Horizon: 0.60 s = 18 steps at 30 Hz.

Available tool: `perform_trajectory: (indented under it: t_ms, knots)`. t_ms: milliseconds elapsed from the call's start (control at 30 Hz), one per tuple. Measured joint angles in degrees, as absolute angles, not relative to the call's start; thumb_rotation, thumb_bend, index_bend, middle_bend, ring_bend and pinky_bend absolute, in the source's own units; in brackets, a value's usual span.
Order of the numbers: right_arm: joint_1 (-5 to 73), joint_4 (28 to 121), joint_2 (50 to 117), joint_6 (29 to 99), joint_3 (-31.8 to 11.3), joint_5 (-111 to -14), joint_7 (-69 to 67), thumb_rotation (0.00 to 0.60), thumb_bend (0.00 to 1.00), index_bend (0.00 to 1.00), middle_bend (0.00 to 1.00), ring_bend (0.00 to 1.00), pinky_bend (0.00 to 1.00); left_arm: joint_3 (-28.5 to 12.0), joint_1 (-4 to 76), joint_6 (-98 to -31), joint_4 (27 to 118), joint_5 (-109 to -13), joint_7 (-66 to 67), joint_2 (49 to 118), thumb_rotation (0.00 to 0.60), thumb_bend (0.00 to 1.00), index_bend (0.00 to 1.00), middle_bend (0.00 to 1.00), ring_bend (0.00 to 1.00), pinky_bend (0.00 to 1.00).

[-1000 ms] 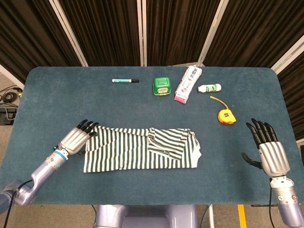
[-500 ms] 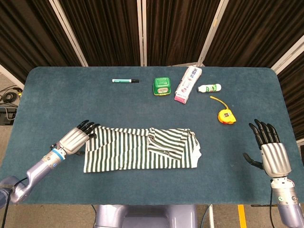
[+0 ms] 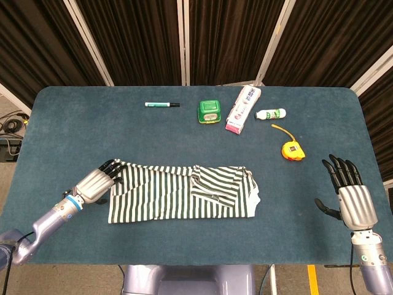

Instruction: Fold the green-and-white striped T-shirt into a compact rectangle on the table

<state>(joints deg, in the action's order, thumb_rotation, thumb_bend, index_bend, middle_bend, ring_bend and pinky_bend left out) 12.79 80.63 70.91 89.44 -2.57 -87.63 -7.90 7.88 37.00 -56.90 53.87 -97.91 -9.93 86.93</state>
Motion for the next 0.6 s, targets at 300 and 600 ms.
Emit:
perform_trajectory:
  t_ms: [300, 600]
  knots:
    - [12.4, 80.6, 70.7, 89.4, -3.3, -88.2, -8.0, 0.600, 0.12, 0.01, 0.00, 0.00, 0.00, 7.7, 37.8, -56.1, 52.6, -97.4, -10.1, 88.7, 0.600, 0.26, 0.32, 0.00, 0.00, 0.00]
    - [12.0, 80.8, 70.5, 89.2, -4.0, -88.7, -8.1, 0.600, 0.12, 0.02, 0.00, 0.00, 0.00, 7.1, 38.9, -56.2, 54.5, -97.3, -8.7, 88.4, 0.600, 0.31, 0.32, 0.00, 0.00, 0.00]
